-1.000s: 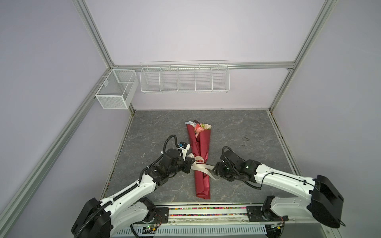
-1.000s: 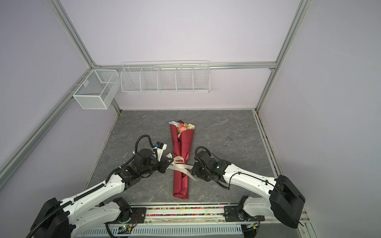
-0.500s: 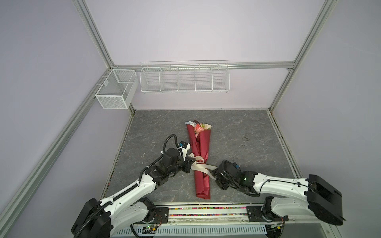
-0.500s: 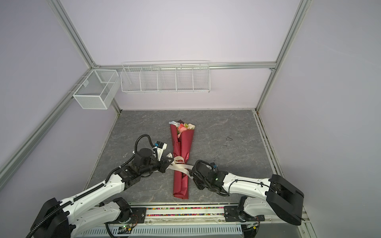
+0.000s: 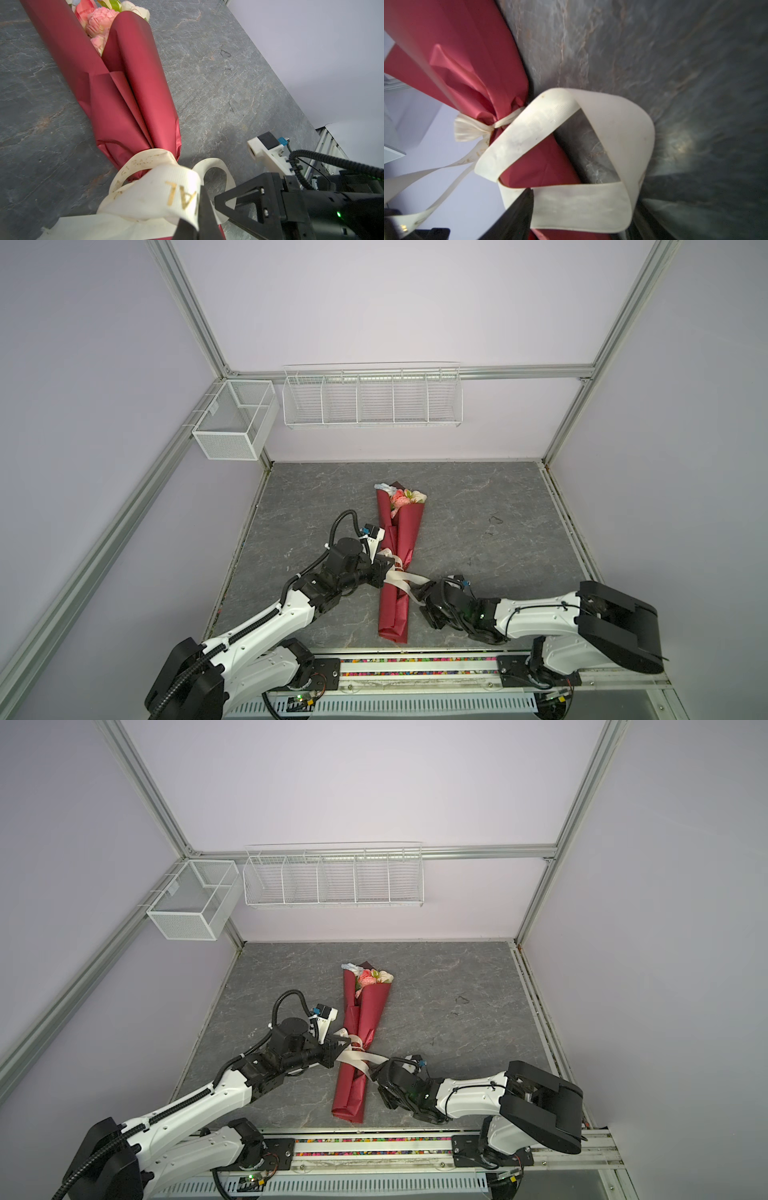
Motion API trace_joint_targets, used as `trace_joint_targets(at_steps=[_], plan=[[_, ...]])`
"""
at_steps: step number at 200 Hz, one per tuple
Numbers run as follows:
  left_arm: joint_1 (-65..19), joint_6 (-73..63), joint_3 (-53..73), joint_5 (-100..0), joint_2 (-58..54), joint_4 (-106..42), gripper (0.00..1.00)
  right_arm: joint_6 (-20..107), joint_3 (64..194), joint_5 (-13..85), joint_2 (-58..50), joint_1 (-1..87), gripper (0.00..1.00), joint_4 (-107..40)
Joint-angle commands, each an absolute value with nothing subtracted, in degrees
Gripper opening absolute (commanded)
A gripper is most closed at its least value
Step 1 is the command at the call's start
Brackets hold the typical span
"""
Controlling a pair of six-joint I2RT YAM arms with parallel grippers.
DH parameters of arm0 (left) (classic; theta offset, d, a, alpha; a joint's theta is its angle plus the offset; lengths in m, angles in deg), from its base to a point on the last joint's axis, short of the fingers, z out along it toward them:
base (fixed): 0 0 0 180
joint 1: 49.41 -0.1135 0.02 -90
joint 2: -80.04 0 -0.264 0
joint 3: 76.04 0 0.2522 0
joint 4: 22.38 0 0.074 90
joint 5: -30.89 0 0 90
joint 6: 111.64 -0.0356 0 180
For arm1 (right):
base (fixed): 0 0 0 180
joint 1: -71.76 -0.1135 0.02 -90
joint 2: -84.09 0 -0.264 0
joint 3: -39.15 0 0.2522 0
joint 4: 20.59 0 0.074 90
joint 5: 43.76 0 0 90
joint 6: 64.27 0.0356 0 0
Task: Tie the bouquet of fake flowers
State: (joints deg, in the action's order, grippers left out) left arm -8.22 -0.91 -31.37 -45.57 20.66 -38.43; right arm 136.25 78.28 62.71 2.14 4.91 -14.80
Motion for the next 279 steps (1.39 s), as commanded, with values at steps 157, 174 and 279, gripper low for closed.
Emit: trace_joint_targets(at_steps=[157,174,279], plan=[[-8.5,-1.4,-30.8,-48.7,23.7,-42.8,0.00,56.7,125.3,58.4,8.7,20.4,0.06,-82.3],[-8.5,-1.5,-30.7,-48.6,23.6,-42.9,0.00,45.3,129.9,57.8,4.0,20.4,0.06,-88.7],[-8.5,0.2,-34.0,-50.4,27.5,-43.5,0.00,27.2,139.9,68.5,-9.0,18.0,0.08,-109.9]])
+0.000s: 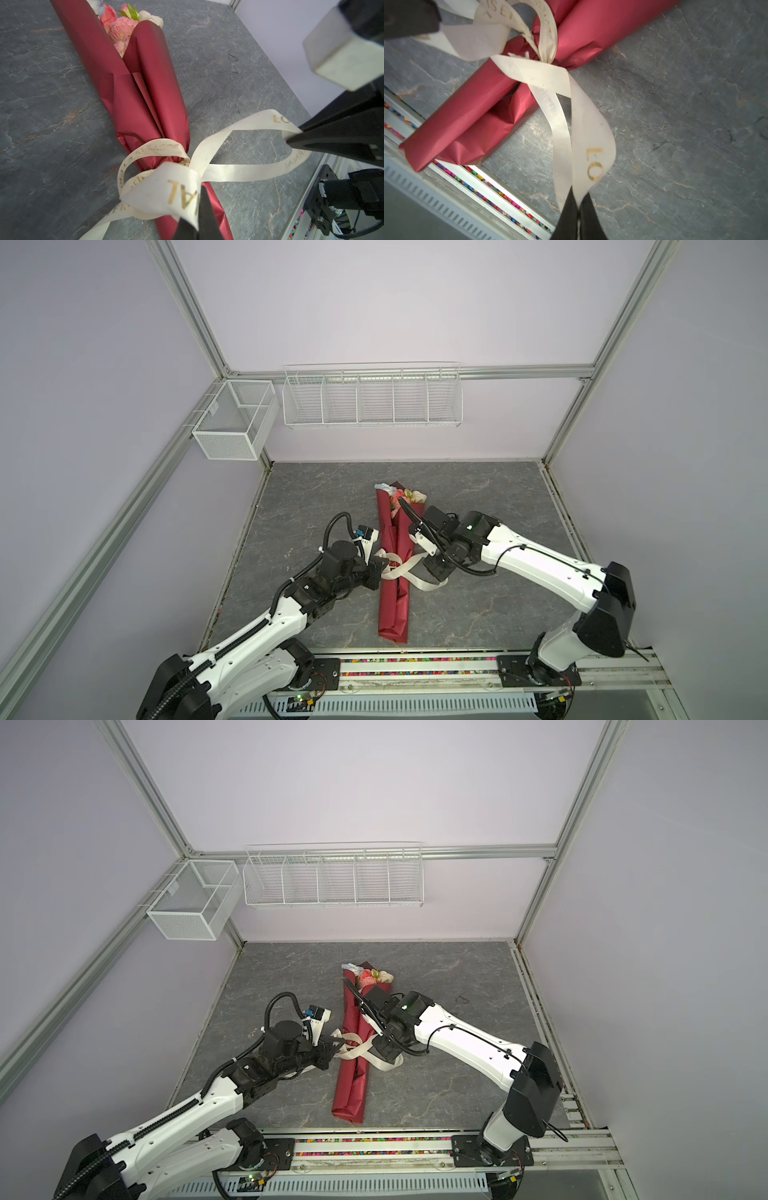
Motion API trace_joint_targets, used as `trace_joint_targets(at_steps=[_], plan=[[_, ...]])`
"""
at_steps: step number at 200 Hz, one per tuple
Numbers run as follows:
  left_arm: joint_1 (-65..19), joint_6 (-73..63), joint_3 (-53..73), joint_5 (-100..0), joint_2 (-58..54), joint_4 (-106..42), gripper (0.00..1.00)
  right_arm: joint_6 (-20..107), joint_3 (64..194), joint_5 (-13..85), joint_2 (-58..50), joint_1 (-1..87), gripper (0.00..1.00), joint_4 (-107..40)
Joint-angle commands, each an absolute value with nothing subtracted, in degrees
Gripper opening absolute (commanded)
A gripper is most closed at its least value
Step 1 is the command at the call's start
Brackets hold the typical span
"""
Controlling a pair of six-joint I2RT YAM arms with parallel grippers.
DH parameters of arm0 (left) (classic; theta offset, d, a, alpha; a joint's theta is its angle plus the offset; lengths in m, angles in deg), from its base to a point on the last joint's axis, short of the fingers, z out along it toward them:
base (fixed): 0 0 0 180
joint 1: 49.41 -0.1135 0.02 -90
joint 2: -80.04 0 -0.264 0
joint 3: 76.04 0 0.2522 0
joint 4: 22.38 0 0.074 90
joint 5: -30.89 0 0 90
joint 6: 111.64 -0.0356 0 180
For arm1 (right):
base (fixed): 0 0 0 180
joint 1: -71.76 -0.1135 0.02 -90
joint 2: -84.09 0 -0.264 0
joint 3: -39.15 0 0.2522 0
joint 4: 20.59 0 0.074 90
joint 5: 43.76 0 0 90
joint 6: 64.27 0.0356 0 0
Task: Tie the bouquet of fake flowers
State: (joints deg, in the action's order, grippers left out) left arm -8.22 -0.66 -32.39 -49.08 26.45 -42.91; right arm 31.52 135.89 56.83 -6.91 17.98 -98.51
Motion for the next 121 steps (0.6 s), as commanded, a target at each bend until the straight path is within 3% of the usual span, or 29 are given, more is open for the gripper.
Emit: trace_joint_targets(at_steps=[1,16,42,75,109,121], plan=[[-8.5,0.2,-34.0,-50.4,27.5,-43.5,0.00,27.3,140.1,68.8,-9.3,18.0,0.08,-110.2],[-8.5,0.2,-34.2,-50.3,27.5,-43.5,0.00,28.6,143.7,73.5,-11.4,18.0,0.07,-115.6],[-8.5,0.4,-34.2,-50.0,26.9,-42.8,0.00,27.8,151.3,67.7,-13.0,15.2,0.11,-121.1],[-8.5,0.3,-34.2,-49.8,26.6,-41.9,0.00,26.4,153.8,67.8,-15.4,10.7,0.12,-122.8],[-8.5,1.4,-34.7,-49.3,27.1,-41.3,0.00,26.3,142.2,46.7,-12.8,10.6,0.13,-104.7],[-8.5,2.3,-35.5,-48.9,27.7,-41.1,0.00,26.8,139.4,45.5,-12.2,10.6,0.12,-100.9]])
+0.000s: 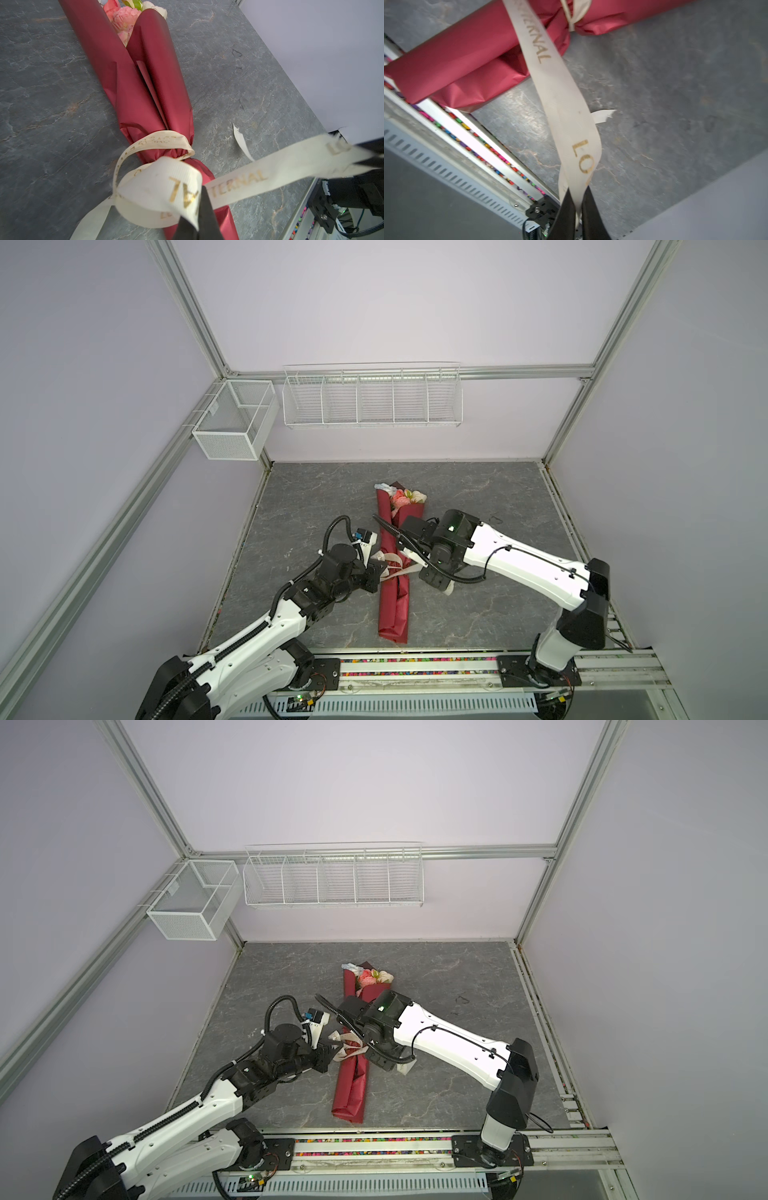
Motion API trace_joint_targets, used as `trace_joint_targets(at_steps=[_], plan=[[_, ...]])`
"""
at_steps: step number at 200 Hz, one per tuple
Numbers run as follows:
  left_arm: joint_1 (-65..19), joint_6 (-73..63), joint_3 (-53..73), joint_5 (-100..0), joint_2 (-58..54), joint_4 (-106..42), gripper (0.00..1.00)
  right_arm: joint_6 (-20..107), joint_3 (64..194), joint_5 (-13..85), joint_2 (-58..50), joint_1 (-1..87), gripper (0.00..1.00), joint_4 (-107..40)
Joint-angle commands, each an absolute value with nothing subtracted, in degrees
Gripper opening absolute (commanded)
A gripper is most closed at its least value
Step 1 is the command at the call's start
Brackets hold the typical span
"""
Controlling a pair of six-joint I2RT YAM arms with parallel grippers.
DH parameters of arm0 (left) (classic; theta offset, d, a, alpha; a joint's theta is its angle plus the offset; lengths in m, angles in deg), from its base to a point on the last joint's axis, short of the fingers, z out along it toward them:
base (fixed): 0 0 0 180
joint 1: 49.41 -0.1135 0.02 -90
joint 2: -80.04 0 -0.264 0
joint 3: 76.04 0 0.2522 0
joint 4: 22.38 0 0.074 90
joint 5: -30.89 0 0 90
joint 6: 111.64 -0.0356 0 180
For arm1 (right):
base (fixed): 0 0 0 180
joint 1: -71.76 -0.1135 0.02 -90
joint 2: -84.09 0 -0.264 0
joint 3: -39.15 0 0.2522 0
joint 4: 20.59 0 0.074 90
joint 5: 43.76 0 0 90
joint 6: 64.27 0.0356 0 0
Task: Tie the bouquet of fake flowers
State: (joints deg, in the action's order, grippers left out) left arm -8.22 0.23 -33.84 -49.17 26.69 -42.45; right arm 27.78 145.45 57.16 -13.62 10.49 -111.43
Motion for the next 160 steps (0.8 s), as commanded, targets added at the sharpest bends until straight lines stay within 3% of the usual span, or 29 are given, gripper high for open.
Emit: trace_joint_targets(at_steps=[1,27,56,86,114,160], plan=[[-8.5,2.3,-35.5,-48.9,27.8,-41.0,0.00,26.9,139.1,45.8,-12.1,10.5,0.12,-100.6],[-8.5,6.2,-38.7,-50.0,29.7,-40.0,0.00,28.6,136.3,55.0,-12.1,12.5,0.09,-99.6],[-8.5,10.2,-42.3,-50.0,32.8,-38.9,0.00,29.2,131.5,55.3,-8.8,14.5,0.08,-95.4],[-8.5,13.4,-44.8,-50.8,36.5,-39.5,0.00,33.0,128.4,61.7,-5.3,16.1,0.06,-94.1],[-8.5,15.7,-47.3,-52.8,39.8,-39.4,0.00,32.7,125.8,58.2,-0.4,16.7,0.06,-91.8],[-8.5,15.9,-47.2,-53.9,39.9,-40.3,0.00,34.6,124.6,66.3,0.3,17.2,0.06,-95.3]])
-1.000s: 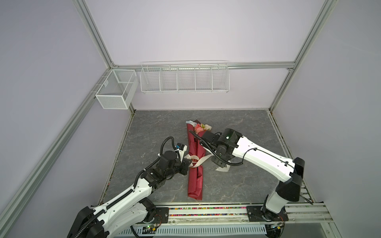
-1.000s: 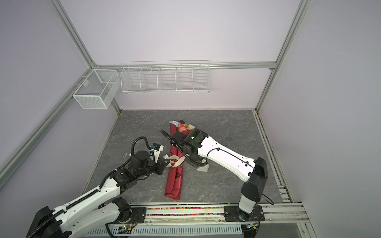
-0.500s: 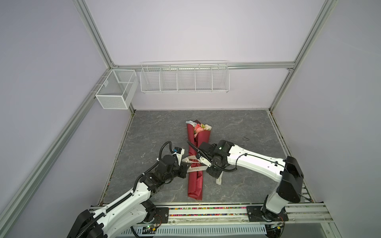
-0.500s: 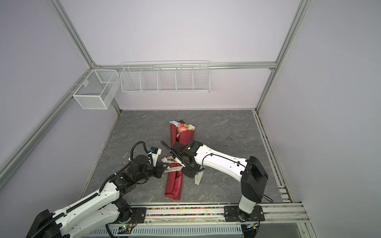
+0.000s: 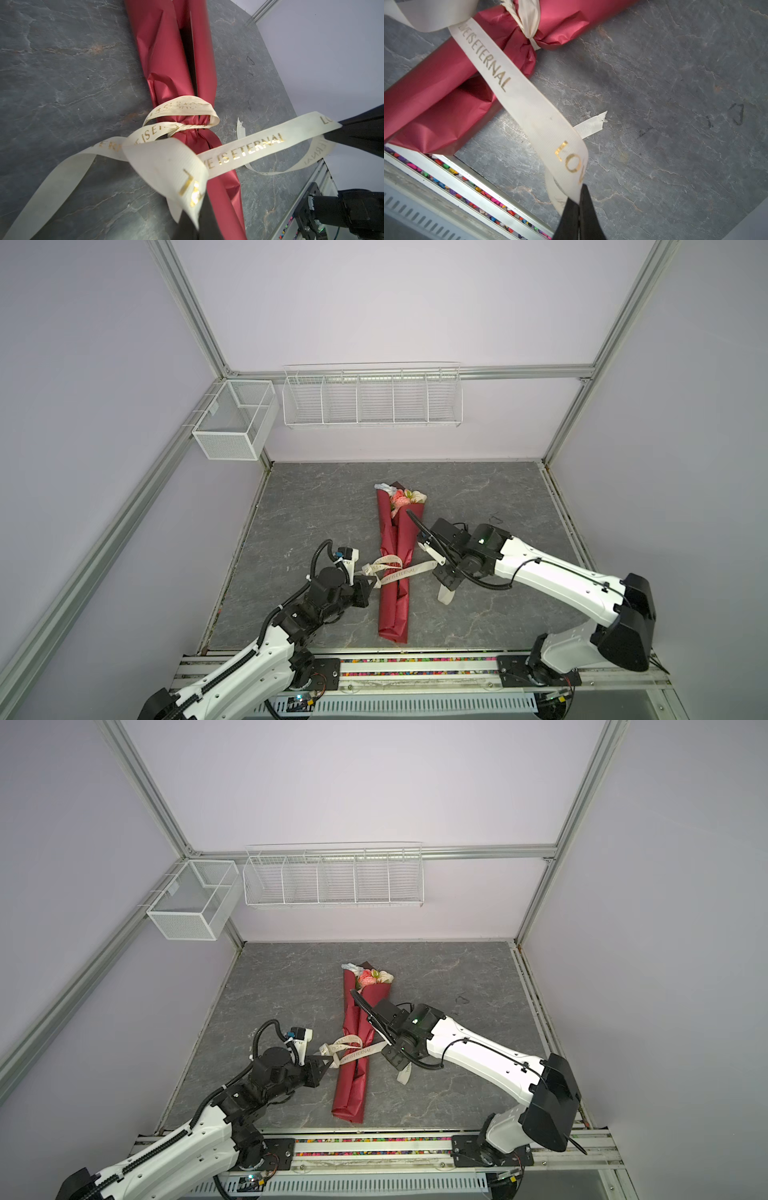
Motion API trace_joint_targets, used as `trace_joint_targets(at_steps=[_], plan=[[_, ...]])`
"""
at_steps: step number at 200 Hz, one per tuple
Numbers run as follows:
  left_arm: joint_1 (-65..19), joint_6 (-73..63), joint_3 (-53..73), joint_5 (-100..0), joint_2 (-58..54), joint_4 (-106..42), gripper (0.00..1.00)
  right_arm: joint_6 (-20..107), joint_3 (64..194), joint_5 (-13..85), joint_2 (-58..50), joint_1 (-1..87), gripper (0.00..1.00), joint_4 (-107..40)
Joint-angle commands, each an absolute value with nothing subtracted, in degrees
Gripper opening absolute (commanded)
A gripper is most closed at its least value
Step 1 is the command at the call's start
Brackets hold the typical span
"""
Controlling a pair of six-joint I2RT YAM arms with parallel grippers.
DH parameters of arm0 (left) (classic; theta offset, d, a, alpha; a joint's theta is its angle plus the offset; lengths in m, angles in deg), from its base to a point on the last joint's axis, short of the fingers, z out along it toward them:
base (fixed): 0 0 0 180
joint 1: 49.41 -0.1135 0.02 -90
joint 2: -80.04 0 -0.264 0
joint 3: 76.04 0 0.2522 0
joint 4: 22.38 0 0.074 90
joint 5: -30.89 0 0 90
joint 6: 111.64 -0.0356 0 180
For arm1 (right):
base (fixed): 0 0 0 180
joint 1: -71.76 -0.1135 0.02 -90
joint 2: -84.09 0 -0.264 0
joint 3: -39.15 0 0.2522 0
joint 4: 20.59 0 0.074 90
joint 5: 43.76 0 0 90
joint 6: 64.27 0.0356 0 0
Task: Tie the bouquet of fake flowers
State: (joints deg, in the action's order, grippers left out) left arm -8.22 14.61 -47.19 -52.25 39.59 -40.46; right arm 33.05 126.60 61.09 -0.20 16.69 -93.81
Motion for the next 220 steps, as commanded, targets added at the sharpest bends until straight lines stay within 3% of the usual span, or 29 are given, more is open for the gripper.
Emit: trace_joint_targets(at_steps=[1,39,83,100,111,139,181,204,220], plan=[[-8.5,15.9,-47.1,-53.9,39.8,-40.4,0.00,34.7,124.6,66.5,0.3,17.2,0.06,-95.4],[-8.5,17.5,-47.3,-58.1,40.0,-43.4,0.00,36.4,124.0,68.1,0.7,18.4,0.06,-95.9],[-8.5,20.1,-49.8,-59.8,40.7,-44.8,0.00,34.9,123.4,61.2,0.2,18.2,0.06,-93.5],[-8.5,22.3,-50.3,-61.7,41.7,-46.9,0.16,34.7,123.1,60.8,0.0,18.0,0.06,-93.1],[-8.5,23.5,-50.3,-62.6,42.8,-48.2,0.20,34.5,122.9,60.8,-0.2,18.0,0.06,-93.0],[-8.5,26.0,-49.6,-65.0,47.1,-53.7,0.52,33.7,122.6,59.2,-0.1,17.9,0.06,-92.0],[-8.5,28.5,-44.5,-71.7,52.6,-64.2,0.64,33.6,121.7,60.3,-0.1,18.0,0.06,-91.9],[-8.5,24.7,-40.2,-72.6,51.0,-66.0,0.63,33.7,121.1,61.1,0.0,18.0,0.06,-92.3],[-8.5,18.2,-37.1,-69.7,47.0,-62.5,0.56,33.7,120.7,61.4,0.3,18.0,0.06,-92.3]])
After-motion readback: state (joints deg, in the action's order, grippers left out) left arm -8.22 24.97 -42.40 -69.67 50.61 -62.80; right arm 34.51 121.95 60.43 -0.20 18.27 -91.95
